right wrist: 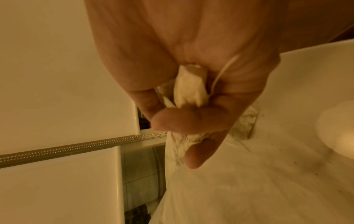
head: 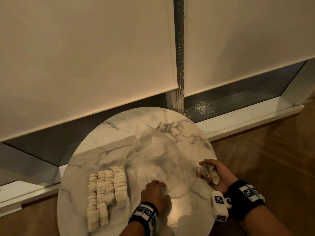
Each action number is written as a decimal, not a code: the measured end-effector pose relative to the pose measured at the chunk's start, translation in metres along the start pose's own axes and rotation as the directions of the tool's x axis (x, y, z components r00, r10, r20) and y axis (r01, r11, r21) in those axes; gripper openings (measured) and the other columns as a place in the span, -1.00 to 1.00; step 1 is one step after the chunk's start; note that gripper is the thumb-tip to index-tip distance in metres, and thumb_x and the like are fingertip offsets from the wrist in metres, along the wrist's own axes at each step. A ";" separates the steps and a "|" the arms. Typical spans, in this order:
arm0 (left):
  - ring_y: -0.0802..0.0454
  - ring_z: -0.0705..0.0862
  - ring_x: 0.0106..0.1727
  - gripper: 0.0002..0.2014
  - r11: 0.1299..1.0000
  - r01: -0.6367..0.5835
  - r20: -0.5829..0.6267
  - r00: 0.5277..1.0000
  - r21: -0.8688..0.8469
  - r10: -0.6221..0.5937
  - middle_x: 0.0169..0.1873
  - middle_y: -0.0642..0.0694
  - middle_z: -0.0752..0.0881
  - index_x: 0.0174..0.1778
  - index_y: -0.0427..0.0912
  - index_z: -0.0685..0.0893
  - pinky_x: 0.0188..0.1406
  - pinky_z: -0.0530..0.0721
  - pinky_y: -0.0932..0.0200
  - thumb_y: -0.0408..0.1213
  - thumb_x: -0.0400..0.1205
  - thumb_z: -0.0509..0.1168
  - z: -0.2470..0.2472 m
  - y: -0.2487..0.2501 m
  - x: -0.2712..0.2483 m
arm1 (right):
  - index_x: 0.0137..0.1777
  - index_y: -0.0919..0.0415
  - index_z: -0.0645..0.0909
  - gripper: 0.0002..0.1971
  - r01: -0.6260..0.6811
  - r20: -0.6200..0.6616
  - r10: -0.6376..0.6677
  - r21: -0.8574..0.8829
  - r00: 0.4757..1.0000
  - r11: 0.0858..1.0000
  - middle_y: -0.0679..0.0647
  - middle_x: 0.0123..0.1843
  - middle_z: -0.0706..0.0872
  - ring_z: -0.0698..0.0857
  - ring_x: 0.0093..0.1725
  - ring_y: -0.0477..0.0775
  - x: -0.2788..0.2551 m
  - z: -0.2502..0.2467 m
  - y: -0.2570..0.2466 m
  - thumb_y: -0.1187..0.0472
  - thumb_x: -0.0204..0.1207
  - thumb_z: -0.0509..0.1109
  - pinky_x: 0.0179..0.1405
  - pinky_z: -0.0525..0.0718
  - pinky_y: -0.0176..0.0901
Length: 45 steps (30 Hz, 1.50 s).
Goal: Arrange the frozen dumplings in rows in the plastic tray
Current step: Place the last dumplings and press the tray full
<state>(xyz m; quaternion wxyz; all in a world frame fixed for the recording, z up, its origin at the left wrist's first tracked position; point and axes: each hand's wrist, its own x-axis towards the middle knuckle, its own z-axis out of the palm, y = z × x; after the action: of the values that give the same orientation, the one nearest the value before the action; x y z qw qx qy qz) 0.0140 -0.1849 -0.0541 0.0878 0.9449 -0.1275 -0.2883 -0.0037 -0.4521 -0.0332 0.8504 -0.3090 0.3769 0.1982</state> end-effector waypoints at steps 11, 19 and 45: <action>-0.16 0.73 -0.03 -0.65 -0.095 0.294 0.307 0.933 -0.951 -0.189 0.04 -0.17 0.78 0.14 -0.12 0.74 -0.13 0.73 0.00 0.08 0.69 0.26 -0.027 0.015 -0.045 | 0.12 0.35 0.66 -0.65 -0.081 0.209 0.080 -0.002 0.975 0.997 0.37 -0.08 0.69 0.74 -0.15 0.38 -0.016 0.080 0.060 0.04 0.57 0.34 -0.51 0.73 -0.08; -0.34 0.63 0.33 -0.39 -0.623 0.440 0.415 0.888 -0.647 0.196 0.18 -0.30 0.73 0.20 -0.22 0.72 0.42 0.44 -0.41 0.27 0.51 0.34 -0.031 -0.010 -0.061 | 0.50 -0.07 0.46 -0.60 0.457 0.425 -0.188 -0.868 0.886 0.192 0.06 0.39 0.56 0.58 0.32 -0.02 -0.008 0.124 0.137 -0.09 0.70 0.19 0.37 0.57 -0.03; -0.20 0.64 -0.20 -0.58 -0.768 0.211 0.281 0.959 -0.605 0.042 -0.21 -0.25 0.73 -0.19 -0.32 0.81 -0.28 0.62 0.06 -0.02 0.58 0.24 -0.049 -0.094 -0.116 | 0.46 0.13 0.47 -0.42 -0.314 -0.278 -0.637 -0.948 0.719 0.059 0.37 0.38 0.38 0.49 0.31 0.47 0.091 -0.015 0.055 -0.24 0.60 0.22 0.36 0.52 0.21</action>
<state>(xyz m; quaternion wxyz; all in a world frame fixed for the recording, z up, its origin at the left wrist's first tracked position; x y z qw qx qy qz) -0.0331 -0.0566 0.0242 0.8644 0.2305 0.3396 -0.2903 0.0153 -0.4126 -0.1312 0.2254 -0.8876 0.3669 0.1633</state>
